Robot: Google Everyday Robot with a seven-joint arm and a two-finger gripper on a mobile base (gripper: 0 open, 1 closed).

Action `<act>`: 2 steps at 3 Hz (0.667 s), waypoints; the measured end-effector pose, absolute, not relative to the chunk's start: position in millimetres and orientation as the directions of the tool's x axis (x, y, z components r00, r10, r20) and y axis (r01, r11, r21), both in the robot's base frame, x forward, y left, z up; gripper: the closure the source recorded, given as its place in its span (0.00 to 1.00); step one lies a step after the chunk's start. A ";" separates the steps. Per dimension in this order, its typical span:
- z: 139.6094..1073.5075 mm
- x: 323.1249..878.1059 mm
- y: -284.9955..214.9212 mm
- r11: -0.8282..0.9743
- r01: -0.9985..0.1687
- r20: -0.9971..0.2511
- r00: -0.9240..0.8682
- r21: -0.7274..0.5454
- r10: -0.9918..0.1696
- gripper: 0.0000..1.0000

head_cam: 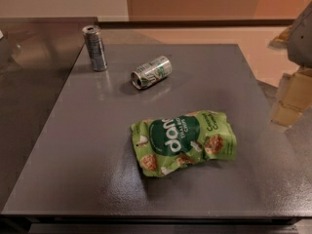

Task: Place 7up can upright

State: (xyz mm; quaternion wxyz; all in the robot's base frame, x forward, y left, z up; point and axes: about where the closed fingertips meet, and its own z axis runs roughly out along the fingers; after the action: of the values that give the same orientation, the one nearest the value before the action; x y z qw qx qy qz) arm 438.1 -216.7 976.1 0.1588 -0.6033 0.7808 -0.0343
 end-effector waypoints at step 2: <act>973.8 447.4 -210.1 0.246 -0.933 -0.213 -0.193 -0.263 -0.958 0.00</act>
Offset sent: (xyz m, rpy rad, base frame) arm 0.0222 0.0145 -0.0114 0.0053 -0.0236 0.0627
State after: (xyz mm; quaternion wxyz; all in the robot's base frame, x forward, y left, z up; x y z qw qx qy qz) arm 447.4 -210.1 973.8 0.1674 -0.6127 0.7714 -0.0372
